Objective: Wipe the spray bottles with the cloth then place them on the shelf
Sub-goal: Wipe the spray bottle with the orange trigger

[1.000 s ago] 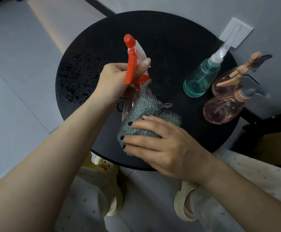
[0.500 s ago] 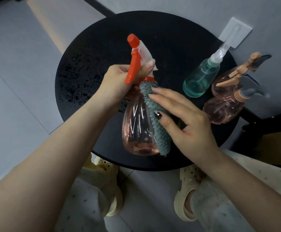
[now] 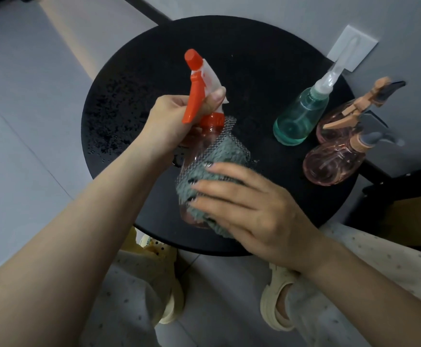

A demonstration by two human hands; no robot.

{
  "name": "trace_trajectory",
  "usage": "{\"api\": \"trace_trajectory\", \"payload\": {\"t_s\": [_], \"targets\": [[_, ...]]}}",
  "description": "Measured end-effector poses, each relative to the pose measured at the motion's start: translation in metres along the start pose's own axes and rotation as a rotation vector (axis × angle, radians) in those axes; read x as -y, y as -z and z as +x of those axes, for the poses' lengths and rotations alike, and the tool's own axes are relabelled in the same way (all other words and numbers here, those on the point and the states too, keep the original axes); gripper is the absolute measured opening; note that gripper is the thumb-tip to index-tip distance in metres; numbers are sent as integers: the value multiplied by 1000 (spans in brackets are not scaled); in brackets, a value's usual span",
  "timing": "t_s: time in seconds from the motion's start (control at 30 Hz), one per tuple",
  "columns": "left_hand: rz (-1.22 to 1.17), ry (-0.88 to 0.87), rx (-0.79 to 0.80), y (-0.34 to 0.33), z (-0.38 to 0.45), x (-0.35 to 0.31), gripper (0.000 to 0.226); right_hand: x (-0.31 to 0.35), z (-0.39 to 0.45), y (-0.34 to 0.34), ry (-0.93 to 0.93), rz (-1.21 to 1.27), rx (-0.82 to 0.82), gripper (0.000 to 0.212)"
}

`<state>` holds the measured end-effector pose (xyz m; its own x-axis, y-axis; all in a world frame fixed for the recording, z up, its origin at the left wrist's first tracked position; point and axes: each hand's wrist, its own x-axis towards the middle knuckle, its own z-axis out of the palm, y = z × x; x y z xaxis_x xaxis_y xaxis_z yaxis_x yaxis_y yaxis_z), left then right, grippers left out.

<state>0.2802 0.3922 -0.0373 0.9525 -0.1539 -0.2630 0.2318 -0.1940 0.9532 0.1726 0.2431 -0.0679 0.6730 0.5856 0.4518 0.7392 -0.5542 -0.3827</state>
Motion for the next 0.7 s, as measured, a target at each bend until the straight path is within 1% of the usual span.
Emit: {"api": "trace_trajectory", "payload": {"t_s": [0.1, 0.17, 0.2, 0.27, 0.3, 0.37, 0.47, 0.57, 0.63, 0.7], "targets": [[-31, 5, 45, -5, -1, 0, 30, -5, 5, 3, -215, 134, -127, 29], [-32, 18, 81, -8, -4, -1, 31, -9, 7, 4, -356, 215, -212, 30], [-30, 25, 96, -9, -4, 0, 33, -10, 8, 5, -405, 242, -241, 31], [-26, 38, 93, -9, -4, 1, 30, -9, 9, 2, -437, 247, -262, 31], [-20, 39, 81, -9, -4, 1, 27, -7, 9, 1, -421, 226, -255, 31], [-13, 38, 53, -6, -3, 2, 28, -4, 7, -1, -333, 150, -214, 30], [-17, 55, -2, -2, -3, 0, 31, 1, 2, -4, -113, 13, -91, 28], [-7, 50, -20, 0, -3, -1, 30, 6, -4, -11, 104, -113, 33, 23], [15, 46, -11, -1, -4, 0, 30, 7, -7, -15, 172, -163, 71, 22], [33, 49, 12, -5, -6, 0, 30, 5, -6, -13, 172, -174, 71, 21]]}}
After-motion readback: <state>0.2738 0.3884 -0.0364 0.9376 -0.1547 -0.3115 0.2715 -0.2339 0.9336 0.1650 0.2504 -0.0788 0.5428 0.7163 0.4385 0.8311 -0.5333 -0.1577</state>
